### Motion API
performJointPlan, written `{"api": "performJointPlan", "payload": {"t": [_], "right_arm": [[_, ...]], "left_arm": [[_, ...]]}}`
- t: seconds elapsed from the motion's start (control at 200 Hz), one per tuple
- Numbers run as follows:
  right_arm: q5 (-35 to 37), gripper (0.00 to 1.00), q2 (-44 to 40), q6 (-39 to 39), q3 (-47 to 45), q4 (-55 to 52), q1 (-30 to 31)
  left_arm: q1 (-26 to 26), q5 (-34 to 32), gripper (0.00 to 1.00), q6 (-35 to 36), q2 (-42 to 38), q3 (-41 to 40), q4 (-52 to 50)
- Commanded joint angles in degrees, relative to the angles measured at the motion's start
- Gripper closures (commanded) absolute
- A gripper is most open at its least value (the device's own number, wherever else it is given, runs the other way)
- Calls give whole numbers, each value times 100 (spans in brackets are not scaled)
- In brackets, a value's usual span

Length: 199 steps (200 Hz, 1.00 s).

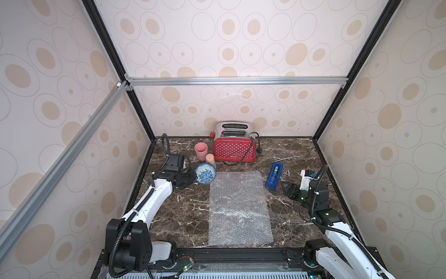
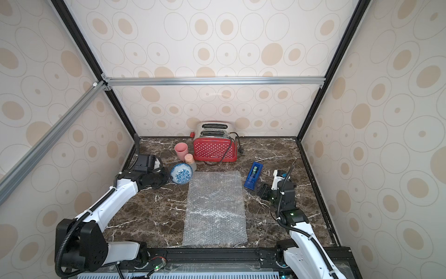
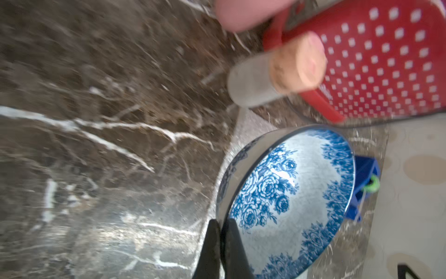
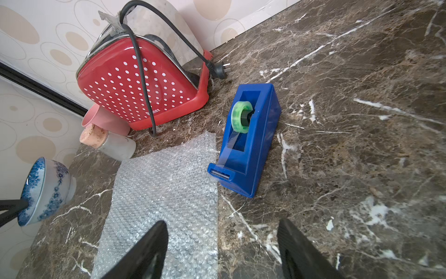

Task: Wrap bowls in bubble wrap
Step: Place the bowl on the bubble wrap.

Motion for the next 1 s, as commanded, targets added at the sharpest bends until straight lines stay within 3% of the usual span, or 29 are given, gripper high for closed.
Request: {"api": "performJointPlan", "payload": {"t": [0.0,0.11,0.346,0.992], "right_arm": [[12,26,-27,53,12,-48,25],[21,26,-33,53,12,-47,25],[163,26,-156,9,-78,6,25],[-31,25,91,-166,152,-237,26]], "left_arm": [[-763,2,100,-85,37,369,-161],[-1487,-94,100,-230,532,554,12],[-2255,-195,100,-420,1499,800,412],[-2348,-26,100,-595,2050,636,630]]}}
